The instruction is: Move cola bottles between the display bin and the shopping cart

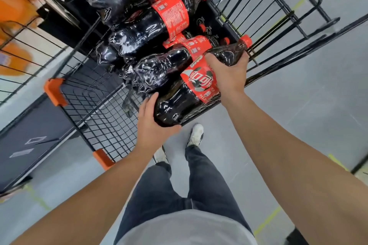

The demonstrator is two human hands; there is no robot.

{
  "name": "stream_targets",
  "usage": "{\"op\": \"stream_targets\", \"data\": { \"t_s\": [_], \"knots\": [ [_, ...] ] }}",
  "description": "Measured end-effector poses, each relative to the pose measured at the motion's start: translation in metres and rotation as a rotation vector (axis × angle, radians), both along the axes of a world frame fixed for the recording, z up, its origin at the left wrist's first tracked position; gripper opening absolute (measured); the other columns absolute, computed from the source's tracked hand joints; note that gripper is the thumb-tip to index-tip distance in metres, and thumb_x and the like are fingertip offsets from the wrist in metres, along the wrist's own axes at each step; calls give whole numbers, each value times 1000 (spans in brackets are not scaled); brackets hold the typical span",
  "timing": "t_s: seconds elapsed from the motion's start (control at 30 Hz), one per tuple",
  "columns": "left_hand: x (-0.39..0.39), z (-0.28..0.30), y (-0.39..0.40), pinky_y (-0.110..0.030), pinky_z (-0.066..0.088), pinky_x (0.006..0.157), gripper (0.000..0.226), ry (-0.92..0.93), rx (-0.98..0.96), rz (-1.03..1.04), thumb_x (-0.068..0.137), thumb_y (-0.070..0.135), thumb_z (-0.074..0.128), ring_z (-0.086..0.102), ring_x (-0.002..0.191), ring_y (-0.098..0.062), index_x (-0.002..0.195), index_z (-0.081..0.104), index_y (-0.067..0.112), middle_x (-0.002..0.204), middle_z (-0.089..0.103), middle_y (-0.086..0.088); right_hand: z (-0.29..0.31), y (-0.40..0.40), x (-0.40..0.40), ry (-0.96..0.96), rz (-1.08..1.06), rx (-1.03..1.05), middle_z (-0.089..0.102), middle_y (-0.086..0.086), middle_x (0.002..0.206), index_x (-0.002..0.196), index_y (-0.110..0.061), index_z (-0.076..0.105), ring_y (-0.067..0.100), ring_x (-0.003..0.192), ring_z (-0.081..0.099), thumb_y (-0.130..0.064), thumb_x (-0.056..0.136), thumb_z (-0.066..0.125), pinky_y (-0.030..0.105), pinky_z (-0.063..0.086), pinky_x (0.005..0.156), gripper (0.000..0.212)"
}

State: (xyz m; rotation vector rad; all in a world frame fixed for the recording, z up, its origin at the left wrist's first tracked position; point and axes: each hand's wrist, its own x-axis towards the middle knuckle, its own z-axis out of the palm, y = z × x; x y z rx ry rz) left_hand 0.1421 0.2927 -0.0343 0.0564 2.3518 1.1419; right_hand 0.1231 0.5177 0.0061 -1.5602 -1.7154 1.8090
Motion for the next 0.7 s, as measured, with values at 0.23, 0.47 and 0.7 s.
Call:
{"op": "stream_targets", "data": {
  "t_s": [0.23, 0.47, 0.7],
  "knots": [
    [-10, 12, -4, -24, 33, 104, 110, -50, -16, -49, 62, 25, 93, 39, 122, -4, 153, 32, 36, 135, 42, 12, 5, -6, -2, -11, -13, 40, 69, -7, 119, 147, -29, 38, 18, 105, 72, -67, 44, 86, 43, 59, 95, 119],
    [-2, 26, -35, -22, 33, 102, 108, -8, 26, -16, 61, 22, 93, 41, 119, -5, 151, 35, 35, 131, 43, 12, 44, -46, 6, 67, 49, 161, 67, -16, 108, 126, -34, 46, 12, 100, 72, -52, 57, 88, 40, 59, 96, 82],
    [1, 54, -100, -42, 38, 113, 123, 39, 70, -50, 50, 40, 90, 43, 134, -18, 155, 26, 36, 143, 44, 1, 93, -117, 18, 127, 76, 274, 64, -5, 124, 131, -30, 46, 14, 110, 66, -62, 47, 83, 38, 56, 99, 97]
  ]
}}
